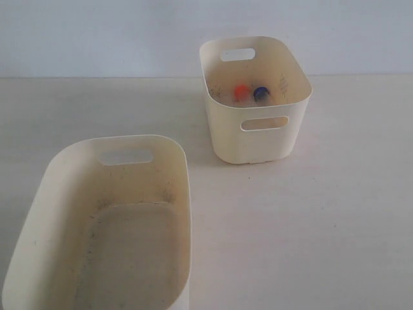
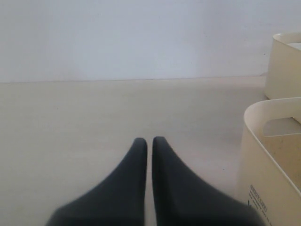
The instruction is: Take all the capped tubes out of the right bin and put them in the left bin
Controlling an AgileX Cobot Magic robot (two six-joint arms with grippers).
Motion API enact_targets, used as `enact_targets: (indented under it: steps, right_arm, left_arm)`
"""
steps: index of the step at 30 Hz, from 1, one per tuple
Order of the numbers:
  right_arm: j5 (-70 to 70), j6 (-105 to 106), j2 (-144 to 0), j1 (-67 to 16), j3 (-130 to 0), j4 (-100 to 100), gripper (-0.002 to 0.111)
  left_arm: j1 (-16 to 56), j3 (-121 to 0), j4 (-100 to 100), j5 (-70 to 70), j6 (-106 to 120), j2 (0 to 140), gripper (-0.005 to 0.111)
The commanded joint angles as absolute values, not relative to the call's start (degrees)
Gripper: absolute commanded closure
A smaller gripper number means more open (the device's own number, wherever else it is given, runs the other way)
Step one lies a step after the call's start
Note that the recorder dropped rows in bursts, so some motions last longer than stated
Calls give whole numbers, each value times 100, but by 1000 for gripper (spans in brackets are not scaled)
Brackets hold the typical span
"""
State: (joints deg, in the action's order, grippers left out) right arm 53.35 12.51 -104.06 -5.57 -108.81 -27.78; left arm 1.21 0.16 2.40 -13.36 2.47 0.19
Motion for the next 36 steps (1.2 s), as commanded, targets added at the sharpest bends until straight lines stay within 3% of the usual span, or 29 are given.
enact_targets:
  steps: [1,13,36]
  right_arm:
    - [6996,659,-11716,-577,-12296,-1730,109]
    - [6996,509,-13242,-1329,-13160,-611,109]
    - [6685,-586,-13844,-1355,-13160,-843,109]
  left_arm:
    - [114,0,230,-1327,199,0,102]
    - [114,0,230,-1327,199,0,102]
    - [114,0,230,-1327,199,0,102]
